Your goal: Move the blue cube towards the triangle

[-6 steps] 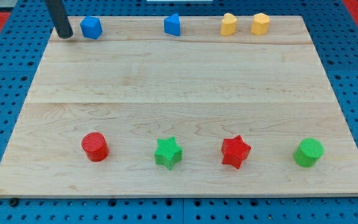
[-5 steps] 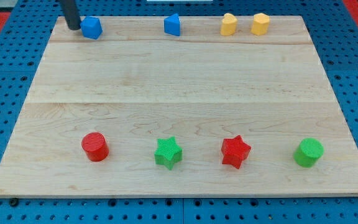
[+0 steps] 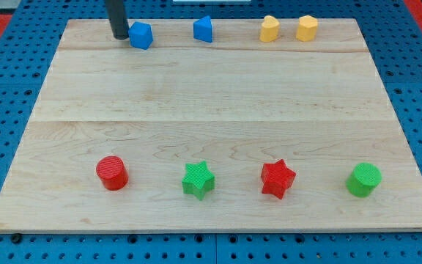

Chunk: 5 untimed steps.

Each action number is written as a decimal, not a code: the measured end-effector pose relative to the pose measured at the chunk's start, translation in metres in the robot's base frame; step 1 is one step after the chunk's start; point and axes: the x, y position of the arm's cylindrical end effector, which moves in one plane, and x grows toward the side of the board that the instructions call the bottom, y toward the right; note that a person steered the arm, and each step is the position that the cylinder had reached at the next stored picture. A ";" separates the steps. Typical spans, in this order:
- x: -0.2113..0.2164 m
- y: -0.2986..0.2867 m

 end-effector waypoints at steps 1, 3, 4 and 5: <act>0.012 -0.002; 0.040 0.013; 0.023 0.024; 0.020 0.024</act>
